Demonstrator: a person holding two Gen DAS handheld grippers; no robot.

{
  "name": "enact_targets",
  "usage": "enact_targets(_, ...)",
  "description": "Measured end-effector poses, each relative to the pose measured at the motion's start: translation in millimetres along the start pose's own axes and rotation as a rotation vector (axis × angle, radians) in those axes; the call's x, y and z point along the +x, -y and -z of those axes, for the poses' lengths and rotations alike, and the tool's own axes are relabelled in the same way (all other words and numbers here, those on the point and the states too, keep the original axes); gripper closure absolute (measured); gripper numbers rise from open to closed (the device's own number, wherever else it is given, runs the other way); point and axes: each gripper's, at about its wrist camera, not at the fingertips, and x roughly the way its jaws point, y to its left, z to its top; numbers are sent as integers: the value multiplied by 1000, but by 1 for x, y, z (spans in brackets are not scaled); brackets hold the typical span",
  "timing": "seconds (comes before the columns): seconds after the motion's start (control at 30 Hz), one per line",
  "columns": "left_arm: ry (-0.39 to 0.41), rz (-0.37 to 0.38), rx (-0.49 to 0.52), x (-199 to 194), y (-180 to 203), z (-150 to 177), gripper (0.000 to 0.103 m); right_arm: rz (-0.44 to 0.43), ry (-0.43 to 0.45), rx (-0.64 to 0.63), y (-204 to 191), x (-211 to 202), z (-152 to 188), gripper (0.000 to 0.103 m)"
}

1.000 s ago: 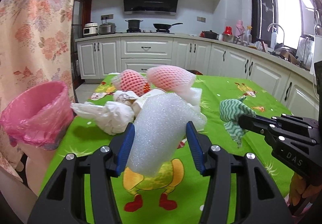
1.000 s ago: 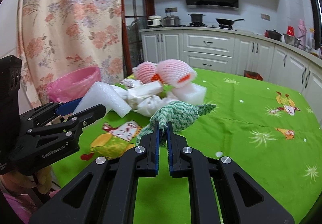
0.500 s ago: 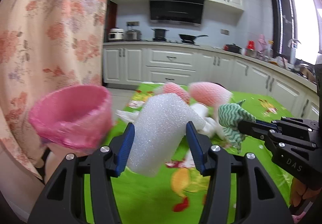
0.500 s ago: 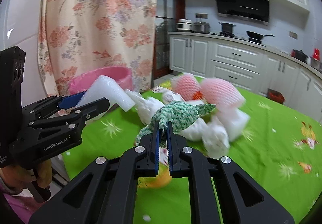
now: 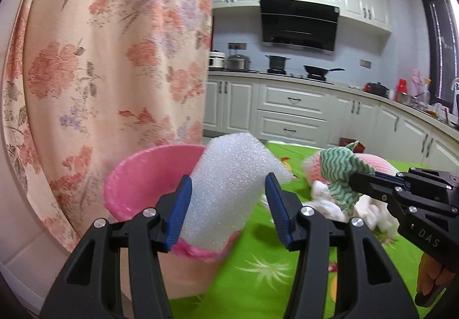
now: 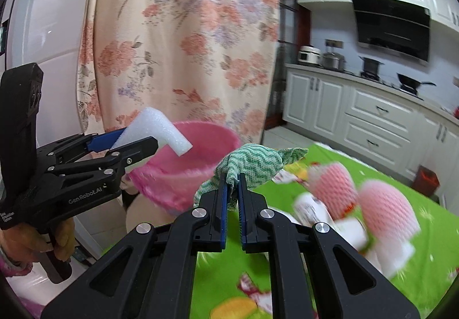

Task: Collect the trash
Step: 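Carry both items over the pink bin and open both tools to drop them, then move both tools back toward the trash pile on the table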

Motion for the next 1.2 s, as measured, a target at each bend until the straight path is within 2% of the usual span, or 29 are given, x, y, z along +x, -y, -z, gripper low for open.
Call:
enact_targets(0.3, -38, -48, -53, 49, -56, -24, 52, -139, 13, -5, -8, 67, -46, 94)
enact_targets(0.63, -77, -114, -77, 97, -97, -31, 50, -180, -48, -7, -15, 130, -56, 93)
enact_targets(0.73, -93, -120, -69, 106, -104, -31, 48, -203, -70, 2, -14, 142, -53, 91)
enact_targets(0.77, -99, -129, -64, 108, -105, -31, 38, -202, -81, -6, -15, 145, -51, 90)
enact_targets(0.83, -90, -150, -62, 107, -108, -30, 29, -189, -89, -19, -16, 148, -49, 83)
enact_targets(0.87, -90, -154, -67, 105, -110, -29, 29, -185, -89, -20, -15, 147, -47, 78)
enact_targets(0.93, -94, -159, -71, 103, -111, -28, 26, -183, -84, -3, -10, 143, -43, 53)
enact_targets(1.03, -96, -180, -85, 95, -112, -23, 21, -169, -75, 14, -3, 134, -39, 51)
enact_targets(1.17, -82, -192, -125, 76, -104, -15, 5, -135, -66, 36, 7, 111, -29, 51)
enact_targets(1.2, -73, -192, -133, 71, -101, -13, 5, -129, -64, 49, 10, 106, -26, 49)
